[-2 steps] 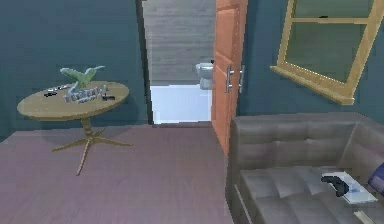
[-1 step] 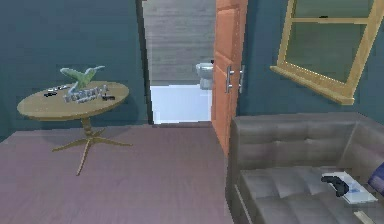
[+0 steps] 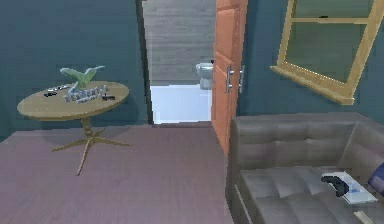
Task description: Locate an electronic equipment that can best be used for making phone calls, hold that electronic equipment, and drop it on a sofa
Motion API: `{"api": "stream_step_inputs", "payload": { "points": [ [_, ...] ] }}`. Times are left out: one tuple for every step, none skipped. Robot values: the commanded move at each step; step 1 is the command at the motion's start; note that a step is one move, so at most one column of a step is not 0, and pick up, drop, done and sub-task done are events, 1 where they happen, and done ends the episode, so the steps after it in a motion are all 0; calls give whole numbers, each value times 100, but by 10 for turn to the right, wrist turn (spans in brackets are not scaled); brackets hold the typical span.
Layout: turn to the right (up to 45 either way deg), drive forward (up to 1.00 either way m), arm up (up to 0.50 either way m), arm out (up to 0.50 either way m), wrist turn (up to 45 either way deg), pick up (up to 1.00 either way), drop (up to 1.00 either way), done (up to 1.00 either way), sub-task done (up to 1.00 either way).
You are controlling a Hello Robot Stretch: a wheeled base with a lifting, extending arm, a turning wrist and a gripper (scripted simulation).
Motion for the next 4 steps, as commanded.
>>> {"api": "stream_step_inputs", "payload": {
  "points": [
    [0, 0, -32, 0, 0, 0, 0, 0, 0],
    [0, 0, 0, 0, 0, 0, 100, 0, 0],
    [0, 0, 10, 0, 0, 0, 0, 0, 0],
    [0, 0, 0, -8, 0, 0, 0, 0, 0]
  ]
}}
